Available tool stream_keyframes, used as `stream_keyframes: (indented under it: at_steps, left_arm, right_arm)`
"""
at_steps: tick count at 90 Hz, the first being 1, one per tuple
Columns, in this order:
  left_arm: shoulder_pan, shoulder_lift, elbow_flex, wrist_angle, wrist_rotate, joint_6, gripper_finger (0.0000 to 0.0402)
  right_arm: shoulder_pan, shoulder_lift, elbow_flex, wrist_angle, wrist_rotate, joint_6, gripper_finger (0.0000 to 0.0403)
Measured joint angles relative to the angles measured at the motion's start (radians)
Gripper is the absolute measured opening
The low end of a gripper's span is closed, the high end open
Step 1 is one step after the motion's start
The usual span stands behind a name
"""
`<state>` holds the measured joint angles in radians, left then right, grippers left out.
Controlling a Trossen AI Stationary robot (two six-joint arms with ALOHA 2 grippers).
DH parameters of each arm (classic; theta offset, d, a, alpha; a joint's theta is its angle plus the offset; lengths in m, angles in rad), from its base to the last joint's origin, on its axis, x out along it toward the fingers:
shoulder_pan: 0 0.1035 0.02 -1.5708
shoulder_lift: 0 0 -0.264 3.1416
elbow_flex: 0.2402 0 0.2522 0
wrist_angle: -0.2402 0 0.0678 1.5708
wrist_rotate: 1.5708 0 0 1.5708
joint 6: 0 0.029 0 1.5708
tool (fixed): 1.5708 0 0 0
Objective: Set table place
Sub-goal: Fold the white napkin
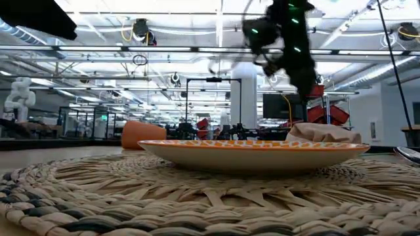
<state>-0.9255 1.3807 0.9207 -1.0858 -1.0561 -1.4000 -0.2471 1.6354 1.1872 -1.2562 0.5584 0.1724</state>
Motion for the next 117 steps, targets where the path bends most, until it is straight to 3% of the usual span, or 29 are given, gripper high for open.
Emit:
stream_keyframes:
  at_steps: [15,33,50,65,75,92,100,117]
  left_arm:
    - [0.043,0.046,0.000,0.007,0.000,0.002,0.0176]
    - [0.086,0.058,0.000,0.054,0.000,0.023,0.0176]
    - [0.117,0.058,0.000,0.189,0.000,0.176,0.0176]
    - [0.155,0.058,0.000,0.260,0.004,0.285,0.0176]
    - [0.164,0.058,0.000,0.279,0.016,0.308,0.0176]
    - [0.166,0.058,0.000,0.294,0.039,0.309,0.0176]
    - [0.163,0.058,0.000,0.296,0.054,0.309,0.0176]
    - [0.157,0.058,0.000,0.305,0.060,0.308,0.0176]
  right_arm:
    - [0.049,-0.094,-0.250,0.241,0.054,-0.001,0.0143]
    - [0.047,-0.103,-0.362,0.422,0.091,-0.081,0.0144]
    - [-0.024,-0.103,-0.384,0.442,0.128,-0.007,0.0144]
    - [-0.092,-0.103,-0.384,0.474,0.069,0.005,0.0144]
    - [-0.130,-0.103,-0.384,0.502,0.013,0.004,0.0144]
    - [-0.191,-0.102,-0.384,0.522,0.006,0.014,0.0144]
    - [-0.214,-0.102,-0.387,0.526,-0.067,0.027,0.0144]
    - [-0.228,-0.102,-0.456,0.565,-0.115,0.027,0.0130]
